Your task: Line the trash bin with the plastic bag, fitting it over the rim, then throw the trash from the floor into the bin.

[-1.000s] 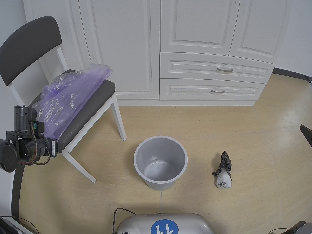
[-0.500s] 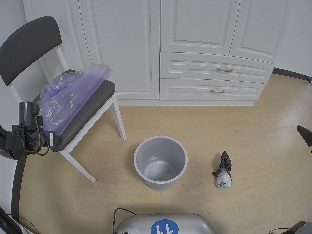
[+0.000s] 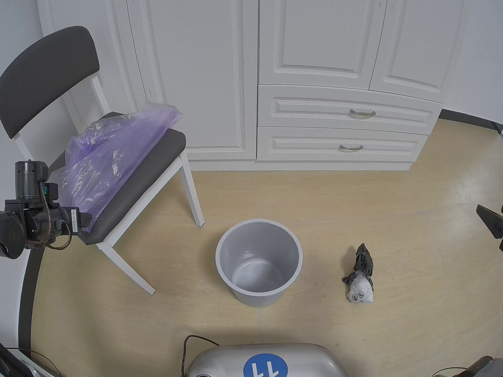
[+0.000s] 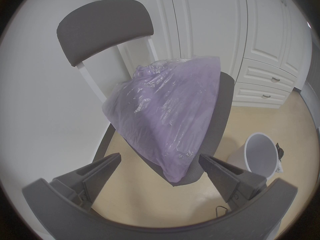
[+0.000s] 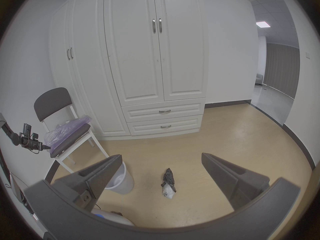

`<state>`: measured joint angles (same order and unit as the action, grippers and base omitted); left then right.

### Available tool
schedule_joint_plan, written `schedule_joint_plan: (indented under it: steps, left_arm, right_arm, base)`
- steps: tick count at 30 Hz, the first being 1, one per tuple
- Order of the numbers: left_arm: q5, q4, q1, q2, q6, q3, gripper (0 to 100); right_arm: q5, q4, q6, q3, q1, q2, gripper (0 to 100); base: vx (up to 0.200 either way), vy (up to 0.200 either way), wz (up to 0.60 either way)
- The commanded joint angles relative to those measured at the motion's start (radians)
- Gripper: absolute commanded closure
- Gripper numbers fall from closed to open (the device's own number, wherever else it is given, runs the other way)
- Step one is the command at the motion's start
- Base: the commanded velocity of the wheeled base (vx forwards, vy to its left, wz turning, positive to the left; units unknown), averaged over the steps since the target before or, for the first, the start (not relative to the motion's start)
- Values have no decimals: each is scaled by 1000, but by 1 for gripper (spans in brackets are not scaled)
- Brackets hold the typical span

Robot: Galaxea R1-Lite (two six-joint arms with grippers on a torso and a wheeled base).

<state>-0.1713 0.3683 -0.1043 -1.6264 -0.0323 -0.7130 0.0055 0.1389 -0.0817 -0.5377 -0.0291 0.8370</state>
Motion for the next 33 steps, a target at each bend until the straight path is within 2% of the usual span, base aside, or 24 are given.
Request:
schedule_joint_plan:
  steps: [1, 5, 16, 19, 24, 29, 33]
  left_arm:
    - [-4, 8, -3, -15, 2, -8, 0]
    - [-40, 26, 8, -49, -1, -11, 0]
    - [-231, 57, 69, -69, -3, 15, 0]
    - [-266, 116, 69, -75, -3, 35, 0]
    - [-297, 296, 51, -110, -3, 109, 0]
    - [-298, 518, 43, -119, -6, 241, 0]
    - [-301, 626, 40, -175, 0, 268, 0]
  right_arm:
    - [1, 1, 0, -1, 0, 1, 0]
    - [2, 1, 0, -1, 0, -4, 0]
    - [4, 1, -1, -7, 0, -16, 0]
    - [7, 1, -1, -7, 0, -18, 0]
    - [17, 2, -3, -7, 0, -18, 0]
    - [56, 2, -6, -5, 0, -24, 0]
    - [63, 2, -6, -4, 0, -22, 0]
  base:
    - [0, 0, 0]
    - [0, 0, 0]
    - [0, 0, 0]
    - [0, 0, 0]
    - [0, 0, 0]
    - [0, 0, 0]
    - [0, 0, 0]
